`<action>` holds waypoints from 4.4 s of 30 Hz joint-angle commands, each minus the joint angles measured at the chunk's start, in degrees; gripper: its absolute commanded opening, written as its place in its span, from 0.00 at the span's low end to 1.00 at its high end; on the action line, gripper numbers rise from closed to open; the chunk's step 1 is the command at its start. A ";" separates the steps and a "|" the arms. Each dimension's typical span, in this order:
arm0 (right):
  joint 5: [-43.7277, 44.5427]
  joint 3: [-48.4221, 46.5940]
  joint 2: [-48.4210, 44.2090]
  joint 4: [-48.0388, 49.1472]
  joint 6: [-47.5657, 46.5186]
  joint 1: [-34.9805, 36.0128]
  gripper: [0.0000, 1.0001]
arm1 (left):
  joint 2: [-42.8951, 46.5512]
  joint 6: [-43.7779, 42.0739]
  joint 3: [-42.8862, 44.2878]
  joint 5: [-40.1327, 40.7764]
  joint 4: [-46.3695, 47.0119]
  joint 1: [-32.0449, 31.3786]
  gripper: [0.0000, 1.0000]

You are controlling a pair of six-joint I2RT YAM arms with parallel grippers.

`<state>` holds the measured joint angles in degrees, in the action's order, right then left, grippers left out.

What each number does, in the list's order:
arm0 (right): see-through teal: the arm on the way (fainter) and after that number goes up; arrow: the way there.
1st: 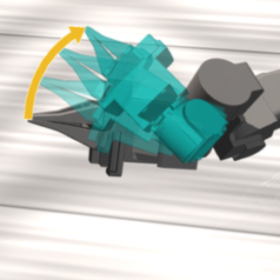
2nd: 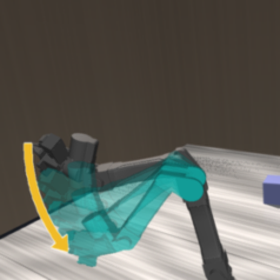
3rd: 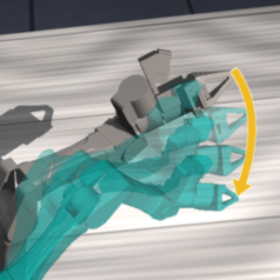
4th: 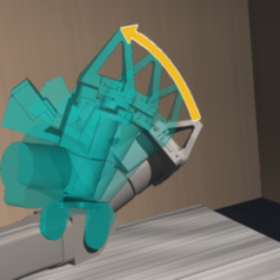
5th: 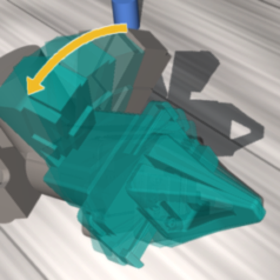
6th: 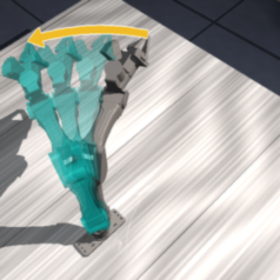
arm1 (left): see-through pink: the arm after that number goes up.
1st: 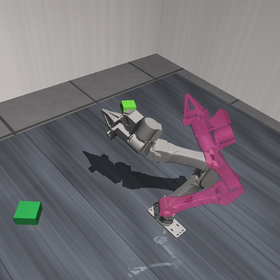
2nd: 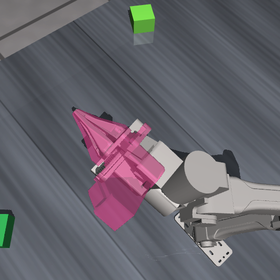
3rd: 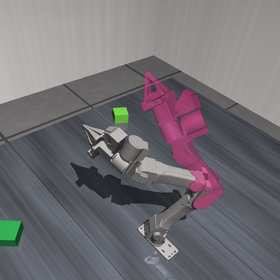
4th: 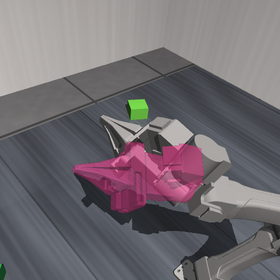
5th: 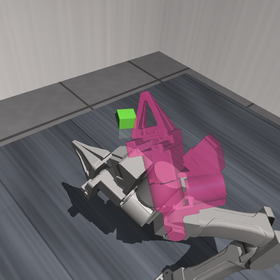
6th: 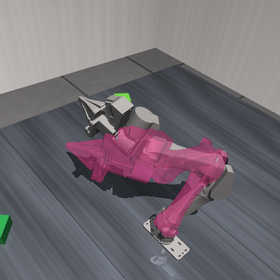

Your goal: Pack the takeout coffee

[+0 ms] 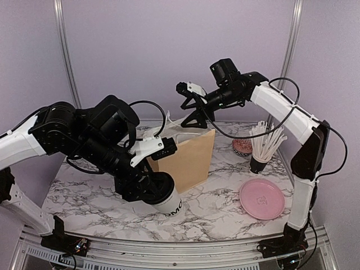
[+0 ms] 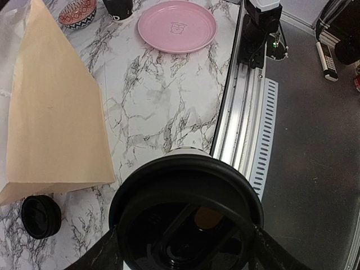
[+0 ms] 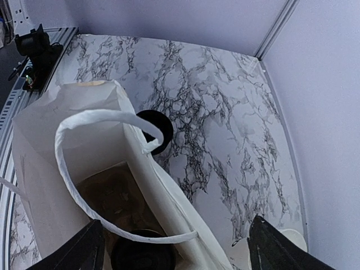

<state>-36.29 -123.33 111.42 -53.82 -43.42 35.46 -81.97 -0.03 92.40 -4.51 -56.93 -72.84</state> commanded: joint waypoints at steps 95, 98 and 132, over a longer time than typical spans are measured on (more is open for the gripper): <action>-3.89 19.87 -17.99 -0.61 16.06 9.83 0.26 | -10.16 -8.28 7.84 34.68 -3.93 -5.98 0.51; -9.23 16.80 -17.73 -4.77 12.76 6.69 0.37 | -9.65 -7.65 6.62 34.57 -3.75 -6.09 0.51; 6.36 1.81 21.18 6.78 14.99 1.51 0.42 | -0.50 -7.52 -15.13 48.81 9.11 -12.59 0.48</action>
<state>-32.16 -117.95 129.80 -48.80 -28.99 35.55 -85.25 -5.74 79.77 42.15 -51.68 -84.99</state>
